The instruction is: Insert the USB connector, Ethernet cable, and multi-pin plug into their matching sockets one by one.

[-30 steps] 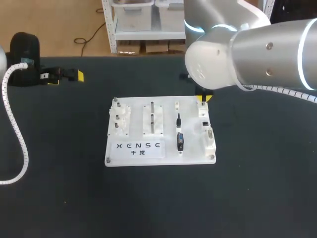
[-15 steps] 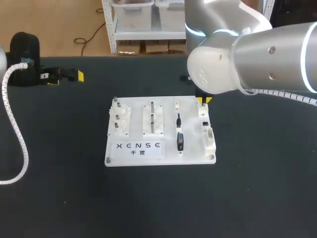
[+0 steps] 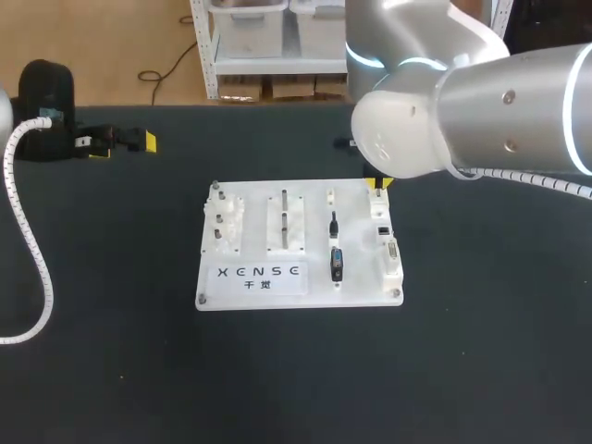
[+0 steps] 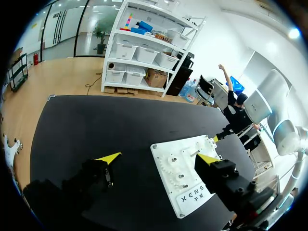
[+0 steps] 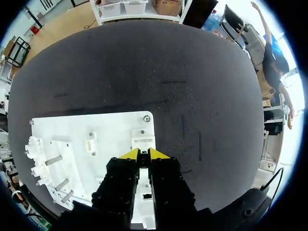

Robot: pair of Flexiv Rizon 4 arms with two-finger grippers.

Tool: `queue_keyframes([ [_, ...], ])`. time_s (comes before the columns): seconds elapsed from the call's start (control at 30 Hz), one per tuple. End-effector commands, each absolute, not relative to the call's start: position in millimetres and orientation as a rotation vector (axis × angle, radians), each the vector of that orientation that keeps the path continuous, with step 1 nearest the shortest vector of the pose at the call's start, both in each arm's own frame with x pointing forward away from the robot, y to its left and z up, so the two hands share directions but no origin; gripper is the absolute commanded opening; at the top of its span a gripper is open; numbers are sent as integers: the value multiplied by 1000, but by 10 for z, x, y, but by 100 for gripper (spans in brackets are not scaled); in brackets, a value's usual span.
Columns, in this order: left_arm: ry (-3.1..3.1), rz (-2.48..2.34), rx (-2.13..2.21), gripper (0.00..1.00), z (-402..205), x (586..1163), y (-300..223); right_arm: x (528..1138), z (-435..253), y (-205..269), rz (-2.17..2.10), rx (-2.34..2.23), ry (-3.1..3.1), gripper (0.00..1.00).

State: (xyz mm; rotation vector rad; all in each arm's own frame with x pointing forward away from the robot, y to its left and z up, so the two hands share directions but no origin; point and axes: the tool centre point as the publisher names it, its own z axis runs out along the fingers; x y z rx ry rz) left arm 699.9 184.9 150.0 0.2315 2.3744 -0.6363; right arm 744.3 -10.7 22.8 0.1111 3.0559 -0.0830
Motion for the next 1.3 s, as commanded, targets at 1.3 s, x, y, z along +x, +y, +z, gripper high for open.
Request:
queue_keyframes([
  [1.3, 2374, -636, 232, 100, 1500, 6999, 1849, 7344, 157, -144, -96, 90, 3030, 0],
])
